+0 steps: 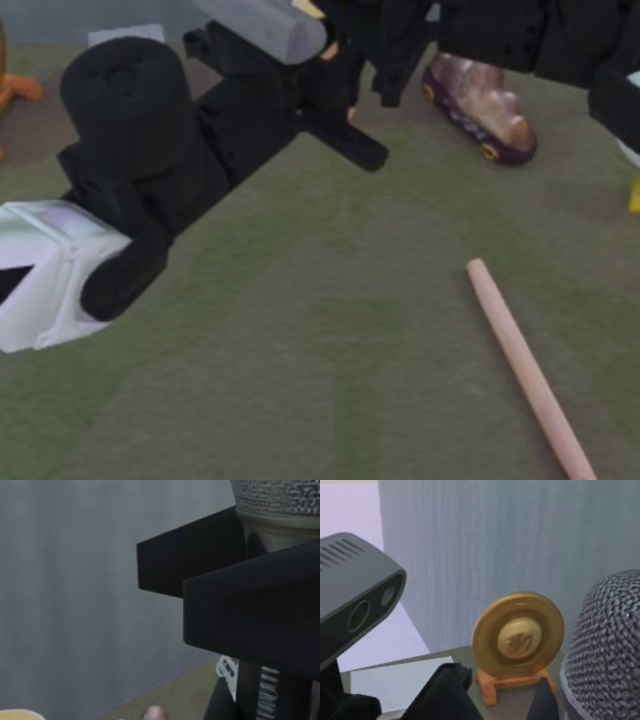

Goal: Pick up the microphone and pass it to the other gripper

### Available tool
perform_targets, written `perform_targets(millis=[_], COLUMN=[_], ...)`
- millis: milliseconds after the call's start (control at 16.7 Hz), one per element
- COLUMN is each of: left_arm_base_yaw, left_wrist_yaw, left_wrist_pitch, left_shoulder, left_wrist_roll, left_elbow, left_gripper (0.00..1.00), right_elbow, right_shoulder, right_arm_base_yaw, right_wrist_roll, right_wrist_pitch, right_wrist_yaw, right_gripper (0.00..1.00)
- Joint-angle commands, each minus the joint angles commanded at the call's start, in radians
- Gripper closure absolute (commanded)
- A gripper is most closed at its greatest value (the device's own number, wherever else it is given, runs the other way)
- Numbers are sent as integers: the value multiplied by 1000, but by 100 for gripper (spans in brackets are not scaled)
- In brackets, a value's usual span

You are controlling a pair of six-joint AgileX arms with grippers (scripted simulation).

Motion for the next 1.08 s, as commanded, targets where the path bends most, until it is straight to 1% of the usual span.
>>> perform_targets(millis=[360, 1080], left_arm_base_yaw=[0, 0], left_wrist_yaw=[0, 0], left_wrist_pitch=[0, 0], left_shoulder=[0, 0], left_wrist_roll=[0, 0], left_elbow=[0, 0], left_gripper=[100, 10], right_elbow=[0, 0], right_shoulder=[0, 0], right_arm_base_yaw=[0, 0], right_wrist_roll=[0, 0], right_wrist_pitch=[0, 0], right_wrist_yaw=[0, 0], right_gripper=[100, 100])
